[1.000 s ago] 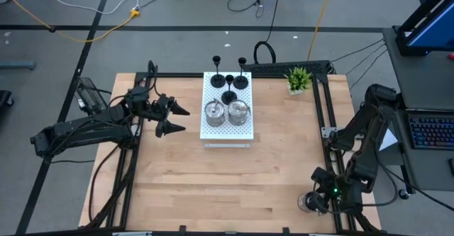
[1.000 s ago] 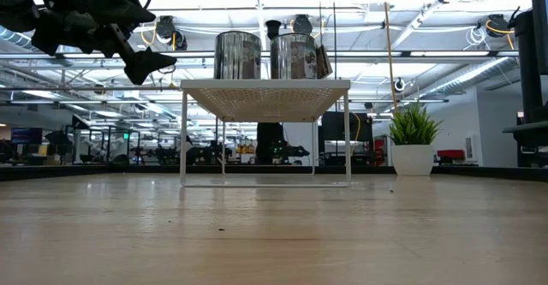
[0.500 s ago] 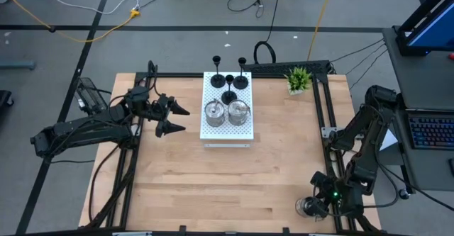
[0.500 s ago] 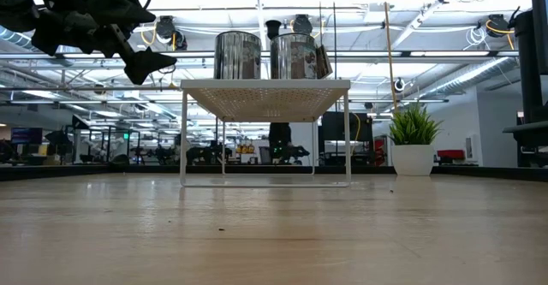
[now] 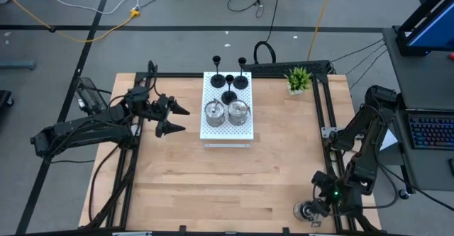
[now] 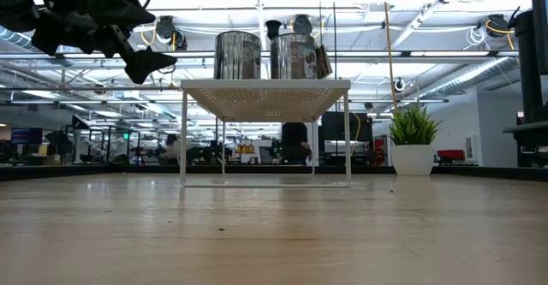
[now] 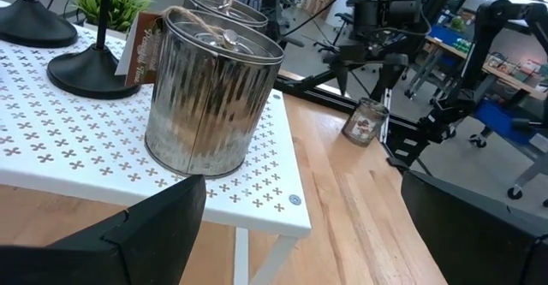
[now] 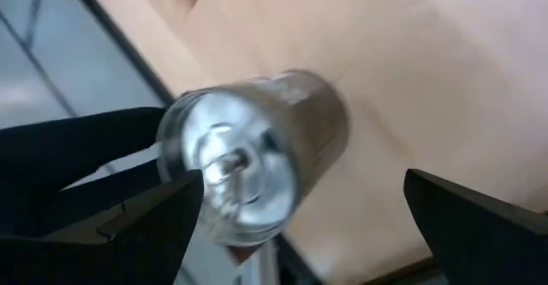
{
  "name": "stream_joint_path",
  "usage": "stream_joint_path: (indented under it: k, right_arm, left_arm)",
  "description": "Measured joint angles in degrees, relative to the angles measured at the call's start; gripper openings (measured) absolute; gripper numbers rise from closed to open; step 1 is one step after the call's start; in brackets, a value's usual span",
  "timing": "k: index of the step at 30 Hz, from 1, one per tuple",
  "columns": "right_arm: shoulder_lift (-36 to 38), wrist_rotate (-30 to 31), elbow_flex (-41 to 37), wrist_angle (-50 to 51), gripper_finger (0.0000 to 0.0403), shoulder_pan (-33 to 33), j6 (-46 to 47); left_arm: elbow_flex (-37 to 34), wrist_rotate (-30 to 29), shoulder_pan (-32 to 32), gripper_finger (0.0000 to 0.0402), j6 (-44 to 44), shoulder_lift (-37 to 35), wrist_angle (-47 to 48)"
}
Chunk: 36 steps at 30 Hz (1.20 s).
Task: Pick & Place candle stick holders
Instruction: Put the brown scented candle on the shelf
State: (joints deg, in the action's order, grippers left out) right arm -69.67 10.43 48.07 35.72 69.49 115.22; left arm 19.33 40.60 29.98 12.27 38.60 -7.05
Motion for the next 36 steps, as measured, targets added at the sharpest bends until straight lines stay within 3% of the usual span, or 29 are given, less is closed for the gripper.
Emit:
stream_joint_path:
  k: [13, 36]
  right_arm:
    - [0.0, 3.2, 2.4, 3.5, 0.0393, -0.1, -9.6]
    - [-10.0, 6.9, 5.6, -1.5, 0.0393, -0.2, -11.6]
  left_arm:
    - [0.0, -0.1, 0.0, 0.0399, 3.3, 0.0, 0.0]
    - [0.0, -0.2, 0.0, 0.0399, 5.4, 0.0, 0.0]
